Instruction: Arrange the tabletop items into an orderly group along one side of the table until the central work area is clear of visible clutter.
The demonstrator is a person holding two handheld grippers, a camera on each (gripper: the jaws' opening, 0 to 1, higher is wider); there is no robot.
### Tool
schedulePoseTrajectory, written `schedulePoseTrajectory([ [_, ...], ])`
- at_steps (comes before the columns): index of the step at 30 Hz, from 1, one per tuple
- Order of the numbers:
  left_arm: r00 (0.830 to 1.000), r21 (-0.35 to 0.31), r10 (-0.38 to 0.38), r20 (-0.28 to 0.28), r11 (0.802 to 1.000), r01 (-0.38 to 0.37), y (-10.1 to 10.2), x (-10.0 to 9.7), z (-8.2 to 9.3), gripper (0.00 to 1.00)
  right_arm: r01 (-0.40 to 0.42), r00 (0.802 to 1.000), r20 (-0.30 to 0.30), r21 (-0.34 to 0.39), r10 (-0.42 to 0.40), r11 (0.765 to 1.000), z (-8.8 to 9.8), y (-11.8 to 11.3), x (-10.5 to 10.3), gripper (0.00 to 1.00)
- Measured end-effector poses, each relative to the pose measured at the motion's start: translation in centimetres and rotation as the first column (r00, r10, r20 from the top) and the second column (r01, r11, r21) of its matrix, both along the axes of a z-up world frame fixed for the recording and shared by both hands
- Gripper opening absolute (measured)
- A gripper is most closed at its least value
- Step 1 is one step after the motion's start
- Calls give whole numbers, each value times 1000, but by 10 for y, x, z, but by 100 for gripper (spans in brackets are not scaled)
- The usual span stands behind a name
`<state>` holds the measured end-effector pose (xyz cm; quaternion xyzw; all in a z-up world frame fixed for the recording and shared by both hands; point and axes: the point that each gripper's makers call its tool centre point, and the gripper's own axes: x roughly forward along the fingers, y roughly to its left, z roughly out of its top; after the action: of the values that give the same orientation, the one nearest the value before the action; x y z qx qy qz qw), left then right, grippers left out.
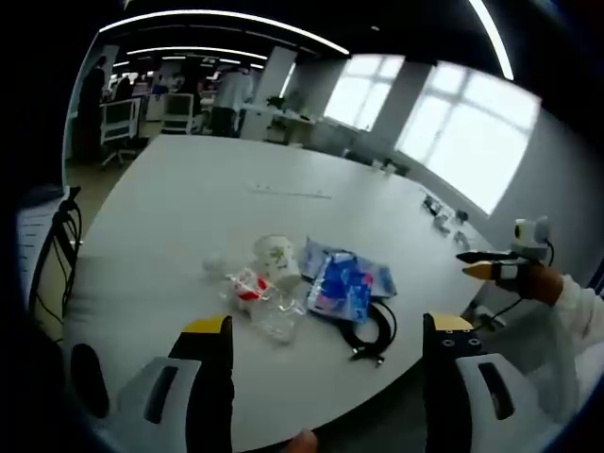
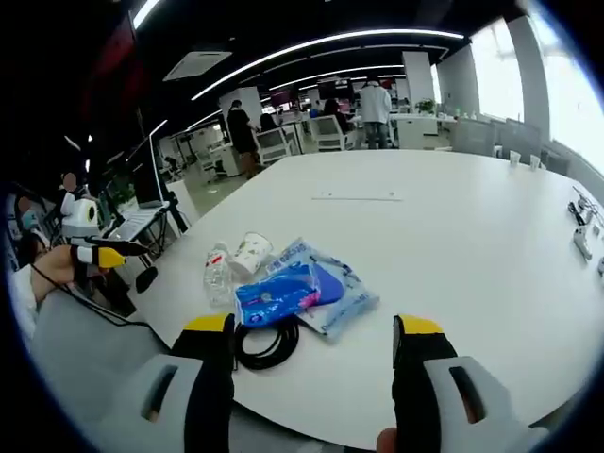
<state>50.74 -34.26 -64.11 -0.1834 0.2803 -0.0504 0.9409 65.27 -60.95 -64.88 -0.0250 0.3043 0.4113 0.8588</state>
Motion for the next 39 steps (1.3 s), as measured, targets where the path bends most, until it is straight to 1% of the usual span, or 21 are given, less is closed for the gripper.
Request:
schedulePoseTrajectory([
  [9,1000,3,-1,0,1000,1,1,0,-1,80,0,1000,-7,1,0,1000,-4,-2,1,66],
  [17,1000,-4,-3,0,1000,3,0,-1,0,79,8,1000,-14,1,-7,1000,-4,-4,-4,66],
  [26,1000,-8,1,-1,1000,-1,0,-2,0,79,23,1000,-17,6,-23,1000,-6,-10,0,65],
  [30,1000,-22,6,7,1000,-6,0,-2,2,79,27,999,-21,9,-27,1000,-6,-10,-2,65],
  [39,1000,-20,11,5,1000,-11,1,-1,1,79,37,999,-31,17,-36,999,-8,-10,-4,65],
])
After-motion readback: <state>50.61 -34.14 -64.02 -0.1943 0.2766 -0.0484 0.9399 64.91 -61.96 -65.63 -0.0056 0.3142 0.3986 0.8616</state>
